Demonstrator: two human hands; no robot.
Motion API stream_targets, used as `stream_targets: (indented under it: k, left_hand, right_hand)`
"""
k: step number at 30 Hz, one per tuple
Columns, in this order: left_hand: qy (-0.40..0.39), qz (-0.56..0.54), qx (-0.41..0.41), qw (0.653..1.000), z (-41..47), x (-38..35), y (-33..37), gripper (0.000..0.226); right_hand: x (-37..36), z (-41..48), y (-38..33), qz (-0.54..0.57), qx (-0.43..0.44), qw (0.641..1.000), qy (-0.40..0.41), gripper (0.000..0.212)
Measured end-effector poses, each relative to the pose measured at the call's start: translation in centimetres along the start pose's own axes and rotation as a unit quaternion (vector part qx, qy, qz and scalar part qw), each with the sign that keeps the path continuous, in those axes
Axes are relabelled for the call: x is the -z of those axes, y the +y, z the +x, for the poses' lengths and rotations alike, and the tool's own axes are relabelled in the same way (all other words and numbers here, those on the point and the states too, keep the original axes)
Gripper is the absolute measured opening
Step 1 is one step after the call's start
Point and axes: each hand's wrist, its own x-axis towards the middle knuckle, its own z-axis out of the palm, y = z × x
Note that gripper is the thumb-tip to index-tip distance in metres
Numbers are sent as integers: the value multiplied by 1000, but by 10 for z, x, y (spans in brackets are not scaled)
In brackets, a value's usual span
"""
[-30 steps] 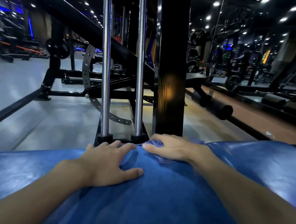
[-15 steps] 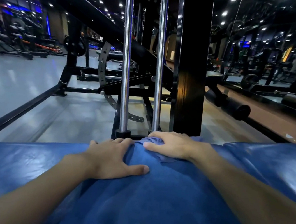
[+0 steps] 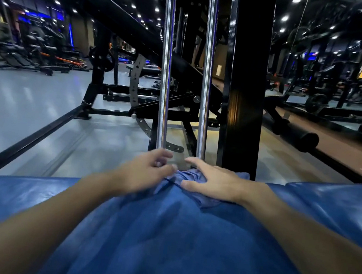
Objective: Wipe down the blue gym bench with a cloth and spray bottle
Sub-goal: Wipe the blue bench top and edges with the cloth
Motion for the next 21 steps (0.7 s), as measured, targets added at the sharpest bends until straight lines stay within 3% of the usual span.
stream_targets:
  k: [2, 5, 10, 13, 16, 21]
  left_hand:
    - [5, -15, -22, 1000, 20, -9, 7, 39]
    - [-50, 9, -26, 998, 44, -37, 20, 40]
    - [-74, 201, -41, 976, 66, -58, 36, 49]
    - [-93, 236, -67, 965, 68, -72, 51, 56]
    - [-124, 331, -80, 932, 65, -78, 50, 76]
    - [-128, 310, -87, 938, 53, -53, 31, 64]
  right_hand:
    - [4, -5, 10, -18, -3, 1000, 9, 73]
    - [6, -26, 33, -65, 7, 997, 30, 74]
    - [-3, -58, 73, -21, -103, 988, 113, 59]
    - [-5, -61, 70, 47, -106, 983, 145, 57]
    - [-5, -63, 68, 65, -112, 979, 158, 53]
    - [-7, -63, 63, 35, -110, 982, 149, 52]
